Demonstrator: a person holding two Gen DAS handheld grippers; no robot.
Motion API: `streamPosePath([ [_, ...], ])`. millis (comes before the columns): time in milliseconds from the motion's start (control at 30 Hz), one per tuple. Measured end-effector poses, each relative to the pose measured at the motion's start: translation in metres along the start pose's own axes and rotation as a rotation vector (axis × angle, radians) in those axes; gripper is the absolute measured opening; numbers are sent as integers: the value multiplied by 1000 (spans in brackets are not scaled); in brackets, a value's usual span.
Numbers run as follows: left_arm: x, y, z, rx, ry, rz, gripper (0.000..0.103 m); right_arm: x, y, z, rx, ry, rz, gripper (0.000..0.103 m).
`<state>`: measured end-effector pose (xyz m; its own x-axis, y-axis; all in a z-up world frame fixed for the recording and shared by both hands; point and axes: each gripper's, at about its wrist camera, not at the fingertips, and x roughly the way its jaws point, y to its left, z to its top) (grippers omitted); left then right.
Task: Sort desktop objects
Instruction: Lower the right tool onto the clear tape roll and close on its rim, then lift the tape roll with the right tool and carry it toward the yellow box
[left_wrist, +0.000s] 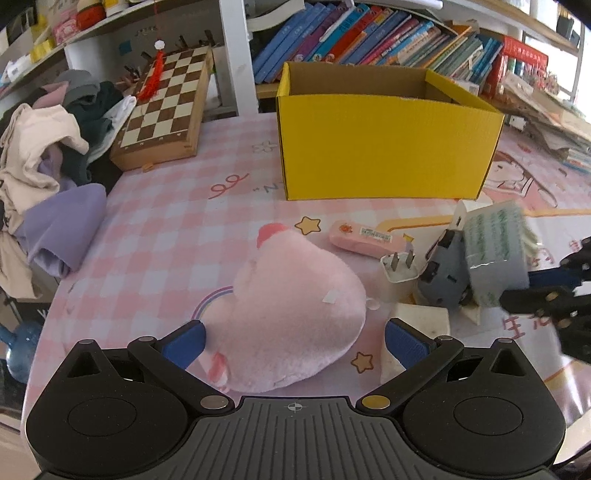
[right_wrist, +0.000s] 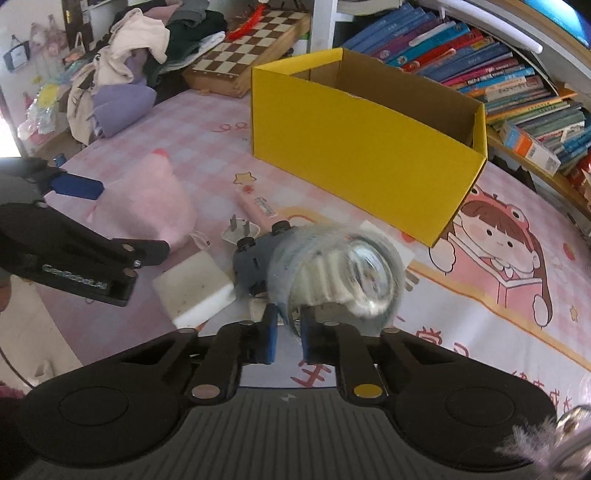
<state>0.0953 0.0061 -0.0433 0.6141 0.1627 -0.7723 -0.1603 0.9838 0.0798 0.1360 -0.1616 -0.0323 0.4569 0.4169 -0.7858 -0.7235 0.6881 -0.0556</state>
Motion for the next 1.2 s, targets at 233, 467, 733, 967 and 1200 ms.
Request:
streamPosePath([
  [233,4,3,1,14,-14,14,95,-13,-8,2,43,-64,-30,7],
  [467,0,9,2,-5,-50,-2,81,-27,-7,2,52,-113,-75,5],
  [733,-21,12,8,4,-143,-37,70,-38,2,1,46,-146,-111,5],
  [967,-44,11,13,22,-237,-68,70,-42,9,0,58,-152,-127,5],
  [1200,-58,12,19,28,-310,-87,70,-46,11,1,66,-168,-149,5],
])
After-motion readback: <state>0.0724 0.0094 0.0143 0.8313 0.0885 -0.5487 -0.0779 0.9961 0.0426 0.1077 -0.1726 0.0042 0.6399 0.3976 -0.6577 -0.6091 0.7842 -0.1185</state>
